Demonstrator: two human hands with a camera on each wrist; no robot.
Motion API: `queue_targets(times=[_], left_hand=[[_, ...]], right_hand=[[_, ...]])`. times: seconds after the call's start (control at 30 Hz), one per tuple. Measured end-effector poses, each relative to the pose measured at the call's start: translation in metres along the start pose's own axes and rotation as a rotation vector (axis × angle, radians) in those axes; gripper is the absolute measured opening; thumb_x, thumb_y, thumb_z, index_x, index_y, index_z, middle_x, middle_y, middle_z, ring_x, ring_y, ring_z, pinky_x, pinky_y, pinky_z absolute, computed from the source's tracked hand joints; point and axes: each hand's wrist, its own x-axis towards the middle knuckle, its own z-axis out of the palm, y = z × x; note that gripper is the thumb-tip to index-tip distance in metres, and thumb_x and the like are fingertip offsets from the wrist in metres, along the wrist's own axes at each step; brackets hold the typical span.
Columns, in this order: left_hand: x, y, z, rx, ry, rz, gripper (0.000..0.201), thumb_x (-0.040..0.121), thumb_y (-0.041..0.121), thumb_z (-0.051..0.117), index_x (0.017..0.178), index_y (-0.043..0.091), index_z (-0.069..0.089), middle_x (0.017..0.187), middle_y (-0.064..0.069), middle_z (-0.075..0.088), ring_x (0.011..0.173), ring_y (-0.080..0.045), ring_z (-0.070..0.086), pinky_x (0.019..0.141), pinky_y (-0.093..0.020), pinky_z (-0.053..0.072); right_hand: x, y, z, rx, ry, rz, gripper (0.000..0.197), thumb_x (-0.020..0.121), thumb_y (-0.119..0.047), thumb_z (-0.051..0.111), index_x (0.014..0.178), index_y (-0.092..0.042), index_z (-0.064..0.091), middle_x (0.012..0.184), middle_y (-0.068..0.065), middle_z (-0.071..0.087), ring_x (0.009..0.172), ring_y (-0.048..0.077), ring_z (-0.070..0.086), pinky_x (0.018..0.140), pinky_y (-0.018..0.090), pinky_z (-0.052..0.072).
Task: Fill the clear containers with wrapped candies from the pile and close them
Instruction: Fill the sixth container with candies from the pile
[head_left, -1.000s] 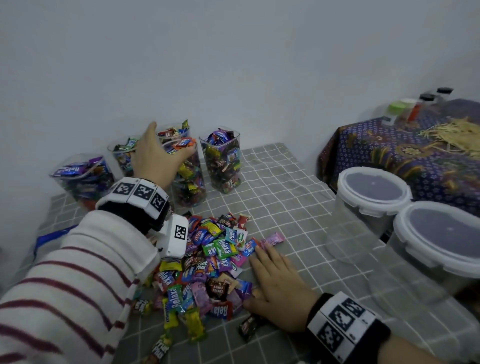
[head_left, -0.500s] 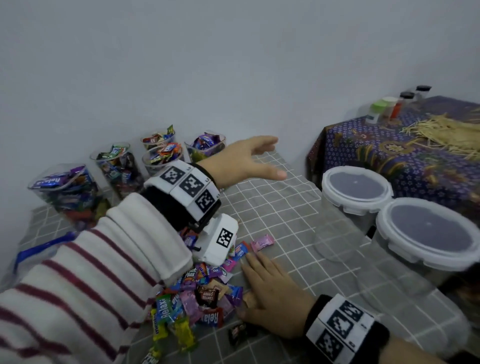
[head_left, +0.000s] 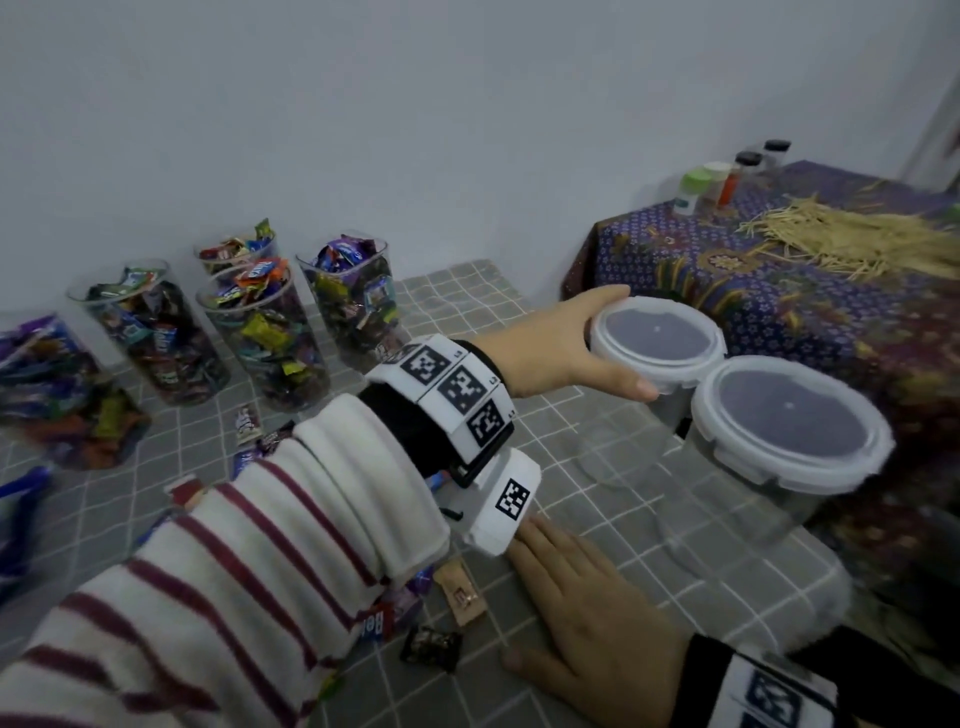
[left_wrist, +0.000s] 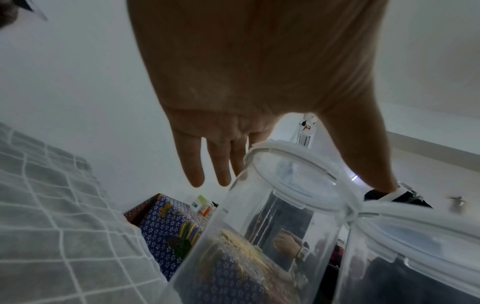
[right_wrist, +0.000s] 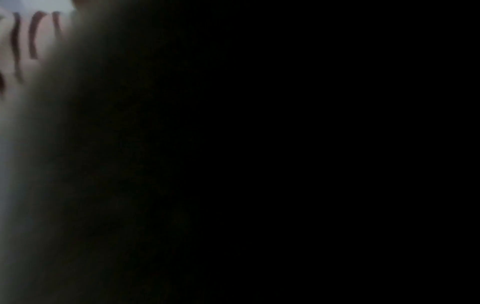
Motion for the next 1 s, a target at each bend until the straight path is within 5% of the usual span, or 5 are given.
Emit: queue_targets(times=[0.4, 0.57, 0.7, 0.83, 1.0], left_hand=[[0.001, 0.003, 0.016, -0.103, 0.167, -0.021, 0.067, 0.065, 0.022, 0.086, 0.115, 0.025, 0.042, 0.112, 0.008, 0.055, 0.107, -0.010, 0.055, 0.096, -0.023, 0.044], [-0.011, 0.006, 0.016, -0.085, 0.302, -0.021, 0.080, 0.066, 0.026, 0.085, 0.132, 0.019, 0.040, 0.107, 0.015, 0.052, 0.102, -0.005, 0.053, 0.089, -0.015, 0.040], [-0.034, 0.009, 0.008, -0.106, 0.474, -0.017, 0.105, 0.053, 0.046, 0.085, 0.139, 0.013, 0.037, 0.113, 0.011, 0.051, 0.109, -0.009, 0.051, 0.095, -0.022, 0.040], [-0.073, 0.009, -0.005, -0.108, 0.616, -0.033, 0.098, 0.062, 0.040, 0.085, 0.143, 0.014, 0.034, 0.125, 0.007, 0.049, 0.115, -0.007, 0.048, 0.097, -0.020, 0.036], [-0.144, 0.000, -0.006, -0.157, 0.720, -0.034, 0.094, 0.045, 0.040, 0.088, 0.129, 0.022, 0.048, 0.113, 0.017, 0.060, 0.100, 0.011, 0.057, 0.087, -0.010, 0.043]], right_hand=[[-0.018, 0.005, 0.002, -0.070, 0.066, 0.051, 0.081, 0.088, -0.070, 0.012, 0.132, -0.017, 0.053, 0.136, 0.001, 0.054, 0.124, 0.016, 0.053, 0.099, 0.036, 0.044], [-0.017, 0.003, 0.000, -0.001, 0.090, -0.094, 0.096, 0.072, -0.075, 0.004, 0.152, -0.022, -0.002, 0.159, -0.003, -0.007, 0.145, 0.013, -0.010, 0.112, 0.031, -0.014], [-0.018, 0.001, 0.000, -0.031, 0.105, -0.058, 0.088, 0.083, -0.074, 0.016, 0.150, -0.022, -0.008, 0.154, -0.005, -0.018, 0.140, 0.009, -0.019, 0.109, 0.029, -0.015], [-0.016, -0.001, 0.005, -0.116, 0.185, -0.013, 0.078, 0.085, -0.064, 0.033, 0.141, -0.010, 0.035, 0.149, 0.012, 0.035, 0.135, 0.027, 0.037, 0.114, 0.040, 0.022], [-0.009, -0.007, 0.014, -0.162, 0.207, -0.042, 0.073, 0.080, -0.061, 0.037, 0.126, -0.007, 0.056, 0.134, 0.016, 0.053, 0.122, 0.029, 0.054, 0.101, 0.038, 0.025]])
